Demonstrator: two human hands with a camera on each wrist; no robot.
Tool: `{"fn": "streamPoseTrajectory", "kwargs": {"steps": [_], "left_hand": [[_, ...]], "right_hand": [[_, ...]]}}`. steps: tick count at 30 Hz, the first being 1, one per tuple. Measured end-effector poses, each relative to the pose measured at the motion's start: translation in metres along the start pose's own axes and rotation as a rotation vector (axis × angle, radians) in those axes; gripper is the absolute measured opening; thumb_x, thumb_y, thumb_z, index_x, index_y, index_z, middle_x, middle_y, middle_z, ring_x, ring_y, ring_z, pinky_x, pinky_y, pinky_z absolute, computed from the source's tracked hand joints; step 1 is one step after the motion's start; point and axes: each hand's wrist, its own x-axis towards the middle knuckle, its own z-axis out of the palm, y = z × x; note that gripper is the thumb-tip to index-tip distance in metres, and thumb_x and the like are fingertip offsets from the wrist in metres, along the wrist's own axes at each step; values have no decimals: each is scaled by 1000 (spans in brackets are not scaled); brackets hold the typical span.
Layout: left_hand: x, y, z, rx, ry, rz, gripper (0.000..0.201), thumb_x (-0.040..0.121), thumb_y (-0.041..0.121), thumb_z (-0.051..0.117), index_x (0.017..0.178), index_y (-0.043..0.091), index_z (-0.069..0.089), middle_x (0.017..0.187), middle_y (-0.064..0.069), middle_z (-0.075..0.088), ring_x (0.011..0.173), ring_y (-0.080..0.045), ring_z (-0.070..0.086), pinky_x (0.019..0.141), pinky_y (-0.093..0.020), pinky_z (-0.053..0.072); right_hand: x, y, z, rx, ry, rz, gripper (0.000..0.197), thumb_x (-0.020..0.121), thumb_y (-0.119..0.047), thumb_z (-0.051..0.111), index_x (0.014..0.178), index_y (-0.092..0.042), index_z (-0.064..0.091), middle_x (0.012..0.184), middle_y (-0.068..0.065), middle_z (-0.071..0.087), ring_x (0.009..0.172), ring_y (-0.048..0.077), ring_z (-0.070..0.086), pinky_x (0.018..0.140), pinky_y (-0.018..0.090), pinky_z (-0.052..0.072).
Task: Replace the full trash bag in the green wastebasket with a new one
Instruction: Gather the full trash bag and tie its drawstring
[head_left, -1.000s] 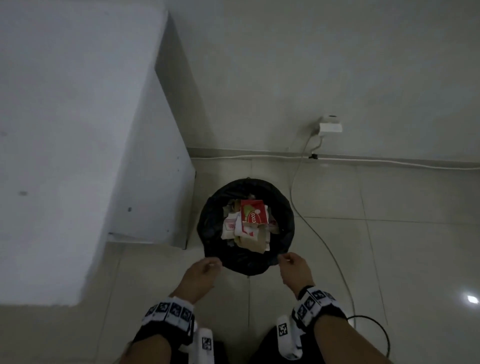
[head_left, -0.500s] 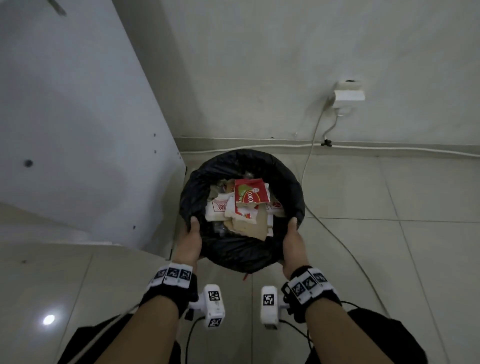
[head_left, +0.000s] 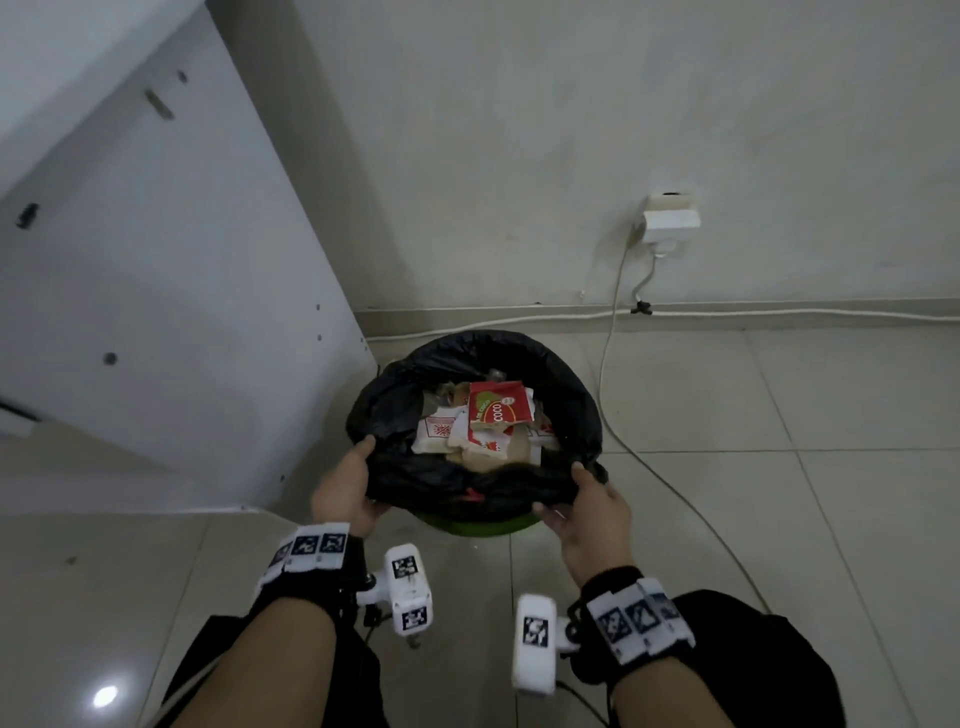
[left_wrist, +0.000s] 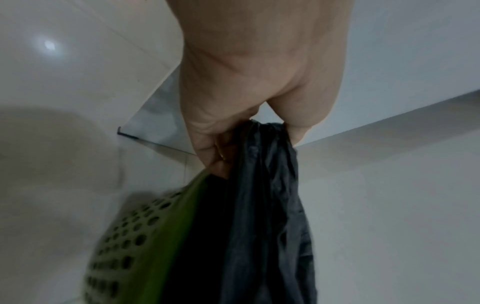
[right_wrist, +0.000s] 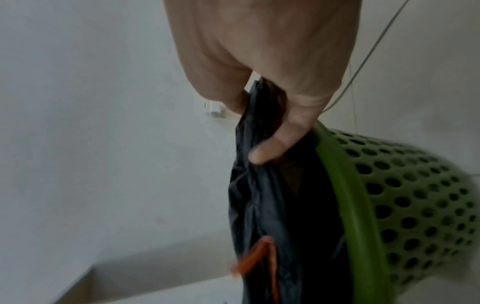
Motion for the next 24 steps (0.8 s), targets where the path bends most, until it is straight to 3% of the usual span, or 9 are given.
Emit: {"fn": "streamPoseTrajectory", "kwargs": {"steps": [4,7,9,12,14,16,18,21,24], "left_hand": [[-5,33,13,-119,-215,-45,47,95,46,52,128,13,61,123,-14,68,111,-33,65,86,-47,55],[-14,39,23,85,-125,-23,40,97,37,54,125,8,59,116,-14,66,91,-31,66,68,-45,55],[-19,42,27,210,-28,81,37,98,26,55,129,5,56,111,-14,64,78,-27,62,62,-40,52],[-22,62,33,117,-28,311,32,91,26,61,118,10,66,113,-11,70,83,-24,67,68,-33,53],[-31,74,37,46,-39,447,24,86,35,63,99,17,73,110,-9,73,87,-21,70,69,-30,54],[-39,76,42,242,-3,543,34,84,47,63,93,16,73,105,0,73,97,-19,68,86,-32,54],[-43,67,46,553,4,558,35,88,43,65,108,15,69,114,2,65,107,-18,60,95,-30,43],[-31,39,47,1000,-163,437,35,90,27,65,120,10,66,125,-13,66,107,-29,62,90,-31,45],[-32,33,37,1250,-121,446,48,84,54,65,109,13,70,111,-12,71,98,-31,66,88,-39,55]], "right_hand": [[28,-25,9,-61,-18,59,21,96,-15,60,113,-4,60,98,17,67,75,30,62,50,31,49],[49,-41,17,-142,-13,49,38,92,-39,65,120,-13,63,110,13,70,90,33,67,54,33,53],[58,-54,22,-175,-37,7,34,94,-29,64,123,-11,63,107,16,70,87,33,66,58,38,54],[52,-92,35,-196,-112,-307,13,96,-12,60,101,-16,71,101,16,72,87,31,69,79,48,59],[40,-107,42,-256,-161,-506,13,96,-17,62,88,-18,72,98,11,75,93,30,71,90,47,58],[30,-97,37,-395,-93,-578,22,91,-38,67,84,-17,71,91,6,75,93,29,71,88,48,59],[21,-59,25,-568,-74,-545,28,87,-46,68,91,-18,68,94,4,73,95,27,70,87,46,58],[7,-4,15,-797,-184,-498,26,96,-35,62,113,-16,65,98,5,67,96,26,66,81,37,54],[22,-16,14,-929,-117,-554,26,98,-21,56,118,-7,64,105,14,67,100,33,64,79,33,47]]}}
